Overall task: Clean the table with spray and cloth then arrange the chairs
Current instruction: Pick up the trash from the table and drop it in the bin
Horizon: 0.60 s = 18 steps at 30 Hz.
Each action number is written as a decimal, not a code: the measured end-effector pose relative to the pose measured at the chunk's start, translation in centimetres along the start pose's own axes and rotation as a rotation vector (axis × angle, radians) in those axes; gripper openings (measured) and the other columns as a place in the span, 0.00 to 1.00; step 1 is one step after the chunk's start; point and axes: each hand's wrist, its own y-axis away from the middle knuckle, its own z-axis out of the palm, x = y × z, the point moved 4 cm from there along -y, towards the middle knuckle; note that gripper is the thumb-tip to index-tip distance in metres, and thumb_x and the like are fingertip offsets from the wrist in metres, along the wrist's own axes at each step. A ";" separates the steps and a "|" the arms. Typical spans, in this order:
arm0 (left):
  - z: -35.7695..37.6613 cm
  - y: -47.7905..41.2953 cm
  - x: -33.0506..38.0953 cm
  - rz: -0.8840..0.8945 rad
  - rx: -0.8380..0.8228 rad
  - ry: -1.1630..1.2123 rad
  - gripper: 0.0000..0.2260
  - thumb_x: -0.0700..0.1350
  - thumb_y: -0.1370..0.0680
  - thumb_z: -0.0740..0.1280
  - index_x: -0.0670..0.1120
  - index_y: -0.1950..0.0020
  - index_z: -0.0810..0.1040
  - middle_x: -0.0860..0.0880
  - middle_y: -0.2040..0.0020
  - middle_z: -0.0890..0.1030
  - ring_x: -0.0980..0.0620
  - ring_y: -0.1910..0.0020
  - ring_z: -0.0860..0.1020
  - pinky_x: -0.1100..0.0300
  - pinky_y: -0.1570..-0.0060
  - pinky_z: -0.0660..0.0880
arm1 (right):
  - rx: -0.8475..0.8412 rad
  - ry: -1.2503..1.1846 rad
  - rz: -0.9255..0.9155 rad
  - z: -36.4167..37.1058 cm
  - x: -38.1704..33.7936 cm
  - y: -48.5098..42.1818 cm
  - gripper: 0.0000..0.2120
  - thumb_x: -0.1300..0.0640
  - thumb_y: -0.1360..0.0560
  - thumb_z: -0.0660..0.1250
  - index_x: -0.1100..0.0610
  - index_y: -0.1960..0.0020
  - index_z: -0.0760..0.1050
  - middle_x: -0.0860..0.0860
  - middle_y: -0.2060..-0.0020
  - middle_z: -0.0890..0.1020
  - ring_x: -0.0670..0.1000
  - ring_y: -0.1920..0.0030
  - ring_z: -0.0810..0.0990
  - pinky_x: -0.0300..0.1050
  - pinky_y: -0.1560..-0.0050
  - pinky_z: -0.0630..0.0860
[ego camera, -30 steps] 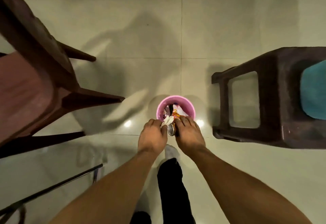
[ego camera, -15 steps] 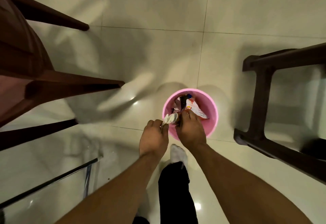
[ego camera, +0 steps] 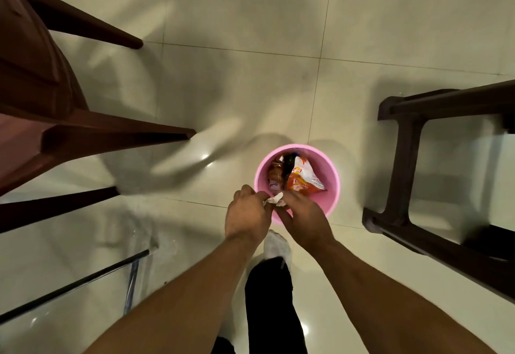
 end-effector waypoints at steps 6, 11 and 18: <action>-0.1 0.4 0.0 0.059 0.051 0.035 0.19 0.54 0.18 0.62 0.51 0.28 0.73 0.47 0.35 0.73 0.47 0.35 0.71 0.53 0.37 0.70 | 0.055 0.092 0.121 -0.4 1.0 0.4 0.11 0.53 0.18 0.62 0.56 0.43 0.80 0.53 0.50 0.84 0.56 0.50 0.81 0.47 0.54 0.75; 0.3 1.1 -1.0 0.049 0.093 0.030 0.27 0.54 0.19 0.65 0.47 0.22 0.64 0.46 0.28 0.69 0.46 0.30 0.67 0.52 0.33 0.68 | 0.078 0.025 0.244 -0.2 0.7 0.0 0.20 0.48 0.19 0.61 0.51 0.28 0.69 0.50 0.38 0.81 0.54 0.41 0.80 0.51 0.44 0.78; 1.3 4.6 -2.3 0.037 0.074 0.017 0.29 0.55 0.19 0.65 0.45 0.22 0.62 0.45 0.23 0.64 0.46 0.25 0.62 0.53 0.28 0.62 | 0.045 0.101 0.220 -0.5 -1.5 1.3 0.30 0.51 0.20 0.64 0.52 0.21 0.58 0.53 0.30 0.74 0.55 0.34 0.75 0.50 0.40 0.75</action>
